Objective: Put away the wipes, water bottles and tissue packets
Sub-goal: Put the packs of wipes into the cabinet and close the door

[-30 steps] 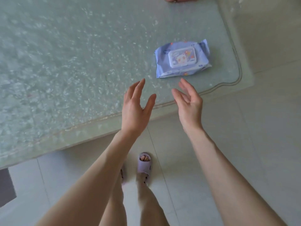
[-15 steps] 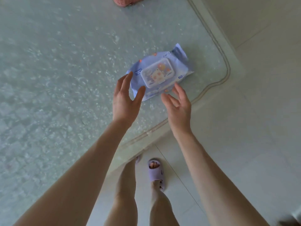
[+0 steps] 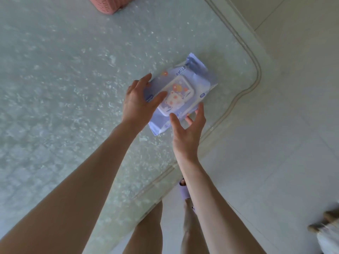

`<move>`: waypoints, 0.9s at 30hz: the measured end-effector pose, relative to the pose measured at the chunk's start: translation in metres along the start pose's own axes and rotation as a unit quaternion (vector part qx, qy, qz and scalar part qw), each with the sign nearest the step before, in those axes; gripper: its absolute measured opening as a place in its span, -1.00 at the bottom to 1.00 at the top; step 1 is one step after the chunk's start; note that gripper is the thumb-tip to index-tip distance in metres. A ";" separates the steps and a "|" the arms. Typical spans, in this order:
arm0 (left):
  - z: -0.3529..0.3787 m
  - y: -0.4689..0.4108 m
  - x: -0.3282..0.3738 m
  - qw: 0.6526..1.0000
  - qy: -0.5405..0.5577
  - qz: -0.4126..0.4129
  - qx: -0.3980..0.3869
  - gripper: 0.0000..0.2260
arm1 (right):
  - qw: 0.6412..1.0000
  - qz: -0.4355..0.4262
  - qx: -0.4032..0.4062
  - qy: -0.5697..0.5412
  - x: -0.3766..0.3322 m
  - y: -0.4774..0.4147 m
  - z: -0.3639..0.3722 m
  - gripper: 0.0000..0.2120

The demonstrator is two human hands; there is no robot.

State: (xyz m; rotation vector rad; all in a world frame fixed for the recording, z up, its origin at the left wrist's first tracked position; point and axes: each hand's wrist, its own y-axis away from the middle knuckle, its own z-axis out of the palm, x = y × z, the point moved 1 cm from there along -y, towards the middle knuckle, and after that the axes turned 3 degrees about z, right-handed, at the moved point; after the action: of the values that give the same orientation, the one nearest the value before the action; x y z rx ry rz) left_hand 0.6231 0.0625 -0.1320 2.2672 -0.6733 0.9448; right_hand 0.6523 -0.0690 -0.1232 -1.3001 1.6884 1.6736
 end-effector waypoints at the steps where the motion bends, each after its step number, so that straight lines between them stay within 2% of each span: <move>1: 0.000 -0.002 -0.001 1.000 0.004 -0.003 -0.003 -0.45 | 1.000 -0.001 0.007 -0.001 0.000 -0.003 0.000 -0.28; 4: -0.001 -0.004 -0.002 1.000 -0.006 -0.009 -0.021 -0.51 | 1.000 -0.011 0.017 -0.003 0.000 -0.013 0.000 -0.31; 8: 0.001 0.001 -0.007 0.998 0.024 -0.039 -0.034 -0.68 | 1.000 -0.013 0.010 -0.006 -0.004 -0.019 -0.002 -0.38; 12: 0.000 0.018 -0.008 0.991 0.118 -0.057 -0.028 -0.82 | 1.000 0.005 -0.006 -0.009 -0.009 -0.019 -0.003 -0.43; 15: -0.002 0.037 -0.006 0.977 0.201 -0.069 -0.007 -0.84 | 1.000 0.009 -0.019 0.001 -0.011 -0.017 -0.006 -0.45; 19: -0.002 0.076 -0.007 0.955 0.280 -0.086 0.038 -0.78 | 0.998 -0.014 -0.051 0.037 -0.014 -0.008 -0.013 -0.51; 27: 0.009 0.185 -0.013 0.885 0.398 -0.126 0.207 -0.78 | 0.975 -0.070 -0.182 0.105 -0.010 0.053 -0.032 -0.60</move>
State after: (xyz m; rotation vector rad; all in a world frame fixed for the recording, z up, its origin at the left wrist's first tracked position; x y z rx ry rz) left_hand 0.5009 -0.0701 -0.0882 1.9395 0.2029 1.8400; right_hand 0.6229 -0.1044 -0.0809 -1.7769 1.3971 1.8746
